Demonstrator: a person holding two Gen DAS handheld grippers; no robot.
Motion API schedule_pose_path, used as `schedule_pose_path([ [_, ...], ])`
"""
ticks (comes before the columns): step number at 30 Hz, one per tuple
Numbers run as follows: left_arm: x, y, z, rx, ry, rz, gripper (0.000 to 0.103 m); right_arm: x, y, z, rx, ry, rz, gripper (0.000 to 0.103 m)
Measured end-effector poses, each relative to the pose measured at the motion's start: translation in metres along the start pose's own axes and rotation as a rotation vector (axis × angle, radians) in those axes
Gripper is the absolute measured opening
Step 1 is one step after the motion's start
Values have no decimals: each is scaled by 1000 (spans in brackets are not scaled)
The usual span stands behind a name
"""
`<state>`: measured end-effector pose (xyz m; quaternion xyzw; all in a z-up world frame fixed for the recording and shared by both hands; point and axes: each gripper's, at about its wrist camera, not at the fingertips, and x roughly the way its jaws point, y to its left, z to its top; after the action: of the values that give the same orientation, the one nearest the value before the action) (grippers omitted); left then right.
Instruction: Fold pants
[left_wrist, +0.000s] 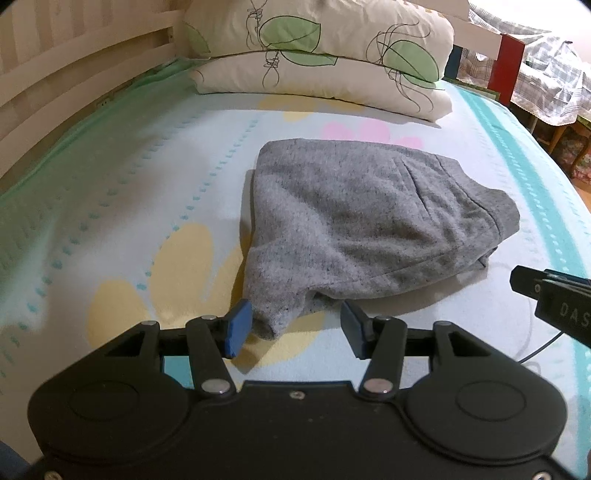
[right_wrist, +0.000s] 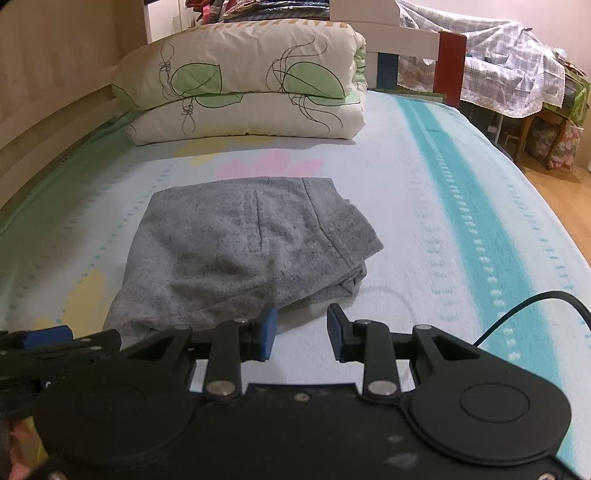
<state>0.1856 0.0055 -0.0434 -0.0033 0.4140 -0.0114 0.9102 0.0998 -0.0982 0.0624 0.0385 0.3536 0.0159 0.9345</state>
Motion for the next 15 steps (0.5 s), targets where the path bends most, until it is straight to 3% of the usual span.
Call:
schedule_pose_path([
  [15,-3,0,0,7,-14,-1,58,-1,3,1,-7,-7,6,32],
])
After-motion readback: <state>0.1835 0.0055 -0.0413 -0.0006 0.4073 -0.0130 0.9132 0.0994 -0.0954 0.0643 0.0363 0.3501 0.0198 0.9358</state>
